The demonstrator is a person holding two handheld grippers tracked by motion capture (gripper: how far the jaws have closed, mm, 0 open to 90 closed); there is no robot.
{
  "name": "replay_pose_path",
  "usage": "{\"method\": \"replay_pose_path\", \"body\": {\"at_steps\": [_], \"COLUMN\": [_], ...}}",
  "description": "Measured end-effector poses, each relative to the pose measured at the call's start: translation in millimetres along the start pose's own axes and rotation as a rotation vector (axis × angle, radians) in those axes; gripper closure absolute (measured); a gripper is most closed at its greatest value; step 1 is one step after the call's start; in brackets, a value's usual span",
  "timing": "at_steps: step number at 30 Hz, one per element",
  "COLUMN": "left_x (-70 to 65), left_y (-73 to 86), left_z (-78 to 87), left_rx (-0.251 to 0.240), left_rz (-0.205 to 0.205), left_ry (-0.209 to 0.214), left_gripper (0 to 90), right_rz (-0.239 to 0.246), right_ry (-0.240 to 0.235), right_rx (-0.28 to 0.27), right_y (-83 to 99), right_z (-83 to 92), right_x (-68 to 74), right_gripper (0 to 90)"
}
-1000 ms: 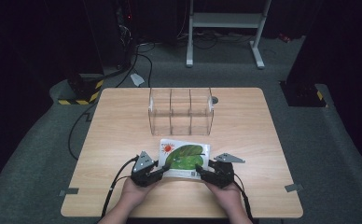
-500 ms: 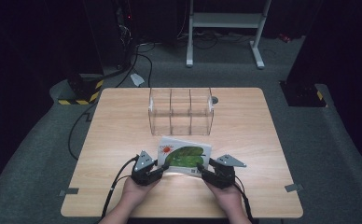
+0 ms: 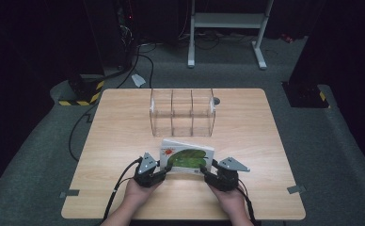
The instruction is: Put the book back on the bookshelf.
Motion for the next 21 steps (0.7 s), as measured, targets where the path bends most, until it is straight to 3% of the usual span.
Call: {"method": "replay_pose_path", "body": {"at_steps": [11, 21], "left_x": [0.8, 1.8], "left_y": [3.8, 4.0], "left_z": [1.3, 6.3], "left_rx": [0.033, 0.032], "left_rz": [-0.033, -0.018], "left_ry": [-0.006, -0.026], "left_gripper": [58.6, 55.2], "right_rz": [0.031, 0.063], "right_ry": [-0.015, -0.040], "right_rx": [-0.021, -0.059], "right_y": [-0.2, -6.0], "right_z": [8.3, 18.0], "right_x": [4.2, 10.1], "right_gripper": [46.3, 45.7]}}
Point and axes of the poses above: each handheld gripper's, and its own axes: z roughly backward along the jaws, y roughly out of its underside, x roughly to its left, the point moved 10 cm from there along -z, roughly forward along the jaws, and after that the axes turned 6 degrees about -x, right-handed, at the moved point
